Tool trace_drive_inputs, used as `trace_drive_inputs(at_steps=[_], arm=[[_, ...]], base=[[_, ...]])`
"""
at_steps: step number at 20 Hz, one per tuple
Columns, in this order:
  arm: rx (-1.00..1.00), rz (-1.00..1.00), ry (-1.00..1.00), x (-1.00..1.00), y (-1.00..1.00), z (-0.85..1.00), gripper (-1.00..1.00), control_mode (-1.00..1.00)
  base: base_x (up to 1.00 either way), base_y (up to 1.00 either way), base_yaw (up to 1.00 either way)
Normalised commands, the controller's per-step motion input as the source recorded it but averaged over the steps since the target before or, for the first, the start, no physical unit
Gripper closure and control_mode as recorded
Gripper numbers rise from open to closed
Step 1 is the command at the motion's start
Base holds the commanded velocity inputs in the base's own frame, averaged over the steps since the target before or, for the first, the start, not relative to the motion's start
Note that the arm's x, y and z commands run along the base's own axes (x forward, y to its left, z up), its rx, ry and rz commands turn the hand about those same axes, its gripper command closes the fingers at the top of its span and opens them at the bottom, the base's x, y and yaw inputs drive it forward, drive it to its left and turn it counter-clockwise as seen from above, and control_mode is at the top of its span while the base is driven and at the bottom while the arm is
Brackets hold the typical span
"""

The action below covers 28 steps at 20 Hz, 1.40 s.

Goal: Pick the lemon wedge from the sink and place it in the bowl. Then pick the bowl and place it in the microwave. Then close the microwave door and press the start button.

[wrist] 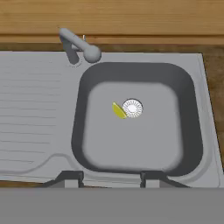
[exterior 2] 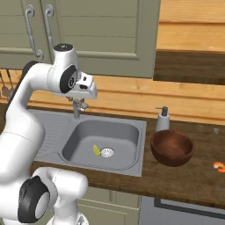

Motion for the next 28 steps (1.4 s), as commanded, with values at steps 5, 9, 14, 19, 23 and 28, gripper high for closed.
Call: trace_drive_inputs(at_steps=[5, 9, 14, 19, 23, 28], arm=[[0.0, 0.0, 0.03, -0.03, -0.06, -0.14, -1.0, -1.0], [-0.02, 0.07, 0.01, -0.13, -0.36, -0.59, -1.0, -1.0], [0.09, 0.42, -0.07, -0.16, -0.36, -0.79, -1.0, -1.0], [0.06, 0.69, -0.04, 0.41, -0.14, -1.0, -1.0, -1.0], [0.0, 0.6, -0.03, 0.42, -0.01, -1.0, -1.0, -1.0], [0.0, 0.43, -0.12, 0.26, -0.1, -0.79, -1.0, -1.0]], base=[[0.0, 0.0, 0.0], [0.0, 0.0, 0.0], [0.0, 0.0, 0.0], [0.0, 0.0, 0.0], [0.0, 0.0, 0.0], [0.0, 0.0, 0.0]])
